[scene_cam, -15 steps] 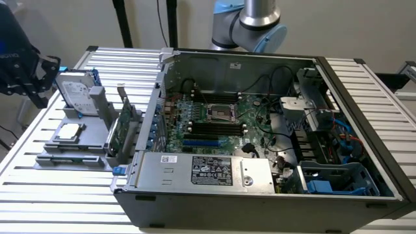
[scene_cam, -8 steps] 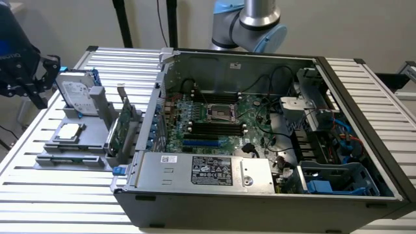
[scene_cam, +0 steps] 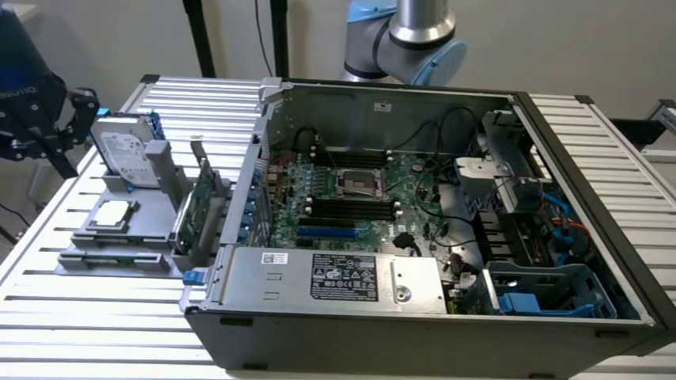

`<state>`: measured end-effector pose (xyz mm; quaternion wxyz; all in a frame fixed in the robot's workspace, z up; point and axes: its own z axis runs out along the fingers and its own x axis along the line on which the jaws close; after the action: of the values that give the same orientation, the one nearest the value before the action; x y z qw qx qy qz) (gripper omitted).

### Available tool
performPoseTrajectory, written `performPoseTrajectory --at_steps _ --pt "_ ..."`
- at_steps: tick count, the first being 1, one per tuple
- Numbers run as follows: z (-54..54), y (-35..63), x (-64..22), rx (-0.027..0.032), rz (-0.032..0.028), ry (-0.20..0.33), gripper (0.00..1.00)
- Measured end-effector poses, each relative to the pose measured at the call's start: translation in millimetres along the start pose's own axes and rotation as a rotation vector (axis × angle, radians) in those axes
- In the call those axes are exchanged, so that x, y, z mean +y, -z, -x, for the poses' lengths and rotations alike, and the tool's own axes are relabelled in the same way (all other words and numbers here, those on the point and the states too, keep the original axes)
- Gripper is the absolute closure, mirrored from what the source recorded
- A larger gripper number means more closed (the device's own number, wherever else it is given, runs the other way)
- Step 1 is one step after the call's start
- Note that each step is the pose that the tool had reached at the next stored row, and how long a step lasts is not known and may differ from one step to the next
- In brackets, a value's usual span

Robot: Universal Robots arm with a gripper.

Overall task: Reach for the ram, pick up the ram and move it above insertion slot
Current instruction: 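Pick up the ram and move it above insertion slot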

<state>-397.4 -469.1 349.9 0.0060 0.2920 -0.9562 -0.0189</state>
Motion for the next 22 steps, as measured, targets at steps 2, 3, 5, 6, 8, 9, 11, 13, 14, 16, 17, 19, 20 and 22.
performPoseTrajectory --at_steps 2,3,5,6,8,9,11,13,14,16,17,19,20,22 --pt "-0.1 -0.2 0.0 0.0016 0.0000 0.036 0.89" --pt "-0.1 -0.2 0.0 0.0022 0.0000 0.054 0.89" --pt "-0.1 -0.3 0.0 0.0034 0.0000 0.090 0.89" --pt "0.0 -0.2 0.0 0.0044 0.0000 0.109 0.89" --pt "0.0 -0.3 0.0 0.0057 -0.0001 0.145 0.89" --pt "0.0 -0.3 0.0 0.0064 0.0000 0.163 0.89" --pt "0.0 -0.4 -0.1 0.0078 -0.0001 0.199 0.89" --pt "0.0 -0.8 -0.1 0.0093 -0.0002 0.236 0.89" --pt "0.0 -1.1 -0.1 0.0101 -0.0003 0.254 0.89" --pt "0.0 -2.0 -0.1 0.0111 -0.0006 0.290 0.89" --pt "0.0 -2.5 -0.1 0.0116 -0.0006 0.308 0.89" --pt "0.0 -3.4 -0.1 0.0128 -0.0009 0.344 0.89" --pt "0.0 -3.9 -0.2 0.0134 -0.0011 0.363 0.89" --pt "0.0 -4.6 -0.2 0.0141 -0.0017 0.399 0.89"
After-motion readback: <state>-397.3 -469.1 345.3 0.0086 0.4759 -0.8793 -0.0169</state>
